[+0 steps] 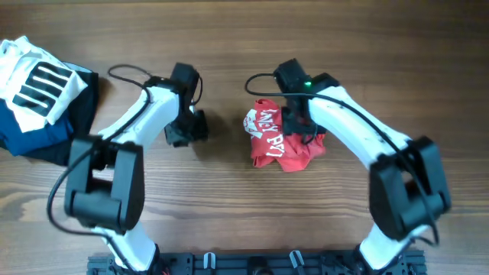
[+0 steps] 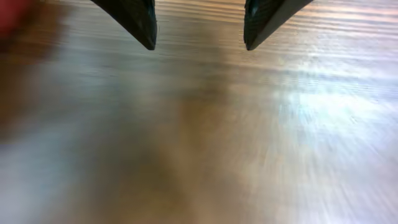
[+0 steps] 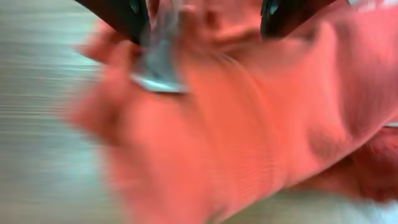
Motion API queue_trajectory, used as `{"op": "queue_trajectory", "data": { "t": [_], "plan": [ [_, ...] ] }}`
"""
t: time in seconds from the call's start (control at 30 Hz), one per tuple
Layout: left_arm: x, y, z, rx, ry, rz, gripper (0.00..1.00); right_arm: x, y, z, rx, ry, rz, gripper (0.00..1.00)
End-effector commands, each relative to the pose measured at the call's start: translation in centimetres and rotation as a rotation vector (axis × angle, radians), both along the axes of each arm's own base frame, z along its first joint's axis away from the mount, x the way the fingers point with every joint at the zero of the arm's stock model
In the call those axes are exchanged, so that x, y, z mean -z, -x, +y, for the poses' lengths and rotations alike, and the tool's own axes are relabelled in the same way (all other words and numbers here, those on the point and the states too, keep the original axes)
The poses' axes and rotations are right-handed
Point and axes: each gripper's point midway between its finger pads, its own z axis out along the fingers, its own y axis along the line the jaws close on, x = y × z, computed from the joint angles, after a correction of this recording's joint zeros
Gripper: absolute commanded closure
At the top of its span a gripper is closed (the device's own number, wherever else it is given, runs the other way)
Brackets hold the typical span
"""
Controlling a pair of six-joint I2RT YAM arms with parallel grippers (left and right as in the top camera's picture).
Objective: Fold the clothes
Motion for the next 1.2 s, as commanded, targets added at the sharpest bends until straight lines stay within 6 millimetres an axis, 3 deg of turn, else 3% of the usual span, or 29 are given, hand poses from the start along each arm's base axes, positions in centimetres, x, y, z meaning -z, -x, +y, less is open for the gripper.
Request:
{"op": "queue_trajectory", "data": {
  "t": [0.0, 0.1, 0.23, 0.33, 0.47, 0.6, 0.73, 0.83, 0.87, 0.9, 0.93, 0.97, 1.03, 1.17],
  "plan": [
    [-7.3, -6.0, -2.5, 0.057, 0.122, -0.331, 0.54, -6.1, -1.0, -1.7, 0.036, 0.028, -0.195, 0.42],
    [-8.7, -8.1, -5.3, 0.107, 0.224, -0.440, 0.53, -7.1, 0.6, -0.5, 0.008, -0.066, -0.154, 0.43],
    [-9.5, -9.5, -9.3, 0.206, 0.308, -0.538, 0.50, -6.5, 3.3, 2.3, -0.012, -0.239, -0.016, 0.43],
    [-9.2, -10.2, -11.9, 0.255, 0.338, -0.583, 0.50, -6.1, 4.4, 1.9, 0.108, -0.239, 0.028, 0.44],
    [-7.3, -10.4, -15.4, 0.317, 0.374, -0.601, 0.50, -5.4, 5.2, 1.5, 0.145, -0.226, 0.059, 0.44],
    [-3.9, -9.3, -16.7, 0.345, 0.363, -0.523, 0.50, -3.2, 6.1, 1.0, 0.171, -0.205, 0.100, 0.44],
    [0.0, -6.8, -16.6, 0.358, 0.322, -0.380, 0.51, 0.2, 7.0, 0.9, 0.174, -0.211, 0.119, 0.44],
    [2.4, -3.9, -13.9, 0.359, 0.206, -0.231, 0.59, 2.3, 5.8, 0.5, 0.171, -0.190, 0.054, 0.44],
    [2.8, -3.2, -12.7, 0.348, 0.155, -0.191, 0.66, 2.8, 5.3, 0.0, 0.172, -0.164, 0.025, 0.47],
    [3.5, -1.5, -10.8, 0.337, 0.087, -0.105, 0.81, 3.5, 4.4, -1.0, 0.180, -0.108, -0.018, 0.51],
    [3.7, 0.0, -9.8, 0.328, 0.061, -0.035, 0.92, 3.9, 3.7, -1.3, 0.158, -0.094, -0.035, 0.53],
    [3.8, 1.4, -9.1, 0.324, 0.040, 0.028, 0.96, 4.3, 3.2, -1.4, 0.137, -0.090, -0.043, 0.53],
    [3.7, 3.8, -7.8, 0.289, -0.001, 0.134, 0.96, 5.1, 2.0, -1.6, 0.116, -0.092, -0.061, 0.52],
    [3.8, 6.6, -6.0, 0.239, -0.062, 0.251, 0.96, 5.1, 0.0, -1.8, 0.110, -0.114, -0.121, 0.49]
  ]
}}
